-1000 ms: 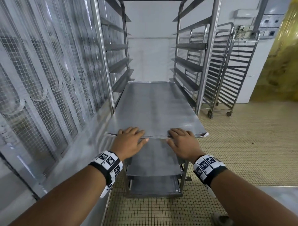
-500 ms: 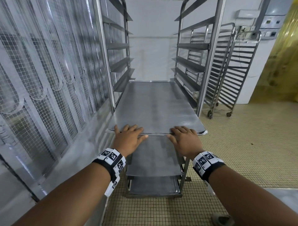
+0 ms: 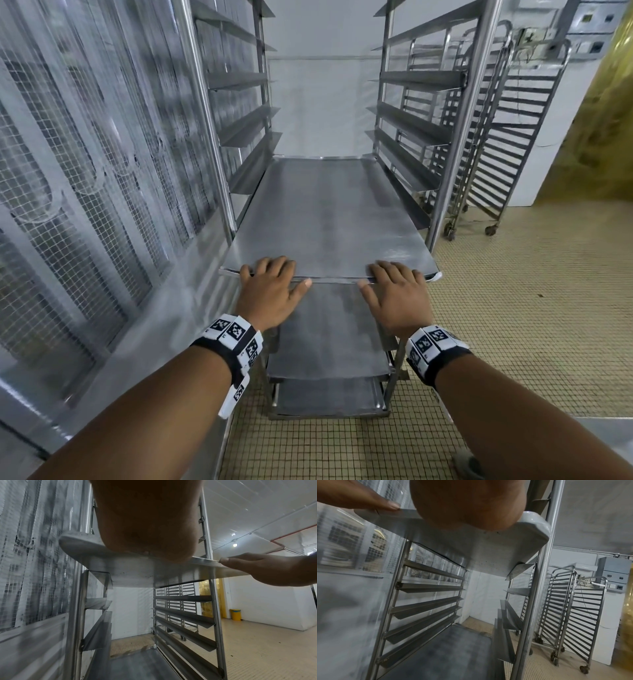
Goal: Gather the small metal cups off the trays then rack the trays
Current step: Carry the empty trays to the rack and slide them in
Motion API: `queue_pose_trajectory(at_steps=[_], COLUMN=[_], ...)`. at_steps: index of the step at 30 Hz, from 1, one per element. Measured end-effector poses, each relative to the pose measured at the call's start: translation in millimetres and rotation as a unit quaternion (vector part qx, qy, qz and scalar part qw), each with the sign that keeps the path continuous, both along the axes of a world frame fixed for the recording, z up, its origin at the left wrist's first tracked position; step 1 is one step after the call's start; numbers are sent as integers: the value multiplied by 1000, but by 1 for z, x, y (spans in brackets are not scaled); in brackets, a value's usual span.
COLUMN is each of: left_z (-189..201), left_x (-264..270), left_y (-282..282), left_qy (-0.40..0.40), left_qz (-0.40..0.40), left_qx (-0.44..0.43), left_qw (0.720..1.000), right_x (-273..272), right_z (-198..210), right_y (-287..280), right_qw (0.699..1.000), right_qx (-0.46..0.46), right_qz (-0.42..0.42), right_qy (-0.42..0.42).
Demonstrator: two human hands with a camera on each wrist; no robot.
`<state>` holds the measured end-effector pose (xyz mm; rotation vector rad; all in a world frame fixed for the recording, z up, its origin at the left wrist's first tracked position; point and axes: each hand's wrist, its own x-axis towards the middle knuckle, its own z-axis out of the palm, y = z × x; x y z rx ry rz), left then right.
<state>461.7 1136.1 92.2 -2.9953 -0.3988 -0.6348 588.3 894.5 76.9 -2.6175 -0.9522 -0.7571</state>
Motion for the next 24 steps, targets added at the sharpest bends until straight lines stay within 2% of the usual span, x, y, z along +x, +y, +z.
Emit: queue_pose_trajectory(at_steps=[12, 24], left_z=[-6, -7], left_x=[73, 133], left_y=[37, 70], left_qy=[-40, -69], left_qz=[13, 23], left_qx=[31, 51], left_qw=[999, 996], right_x=[76, 143], right_z=[-4, -7], right_y=[40, 77], right_qw=[1000, 997], right_qx=[20, 61], right_qz=[-13, 9], right_qy=[-20, -43])
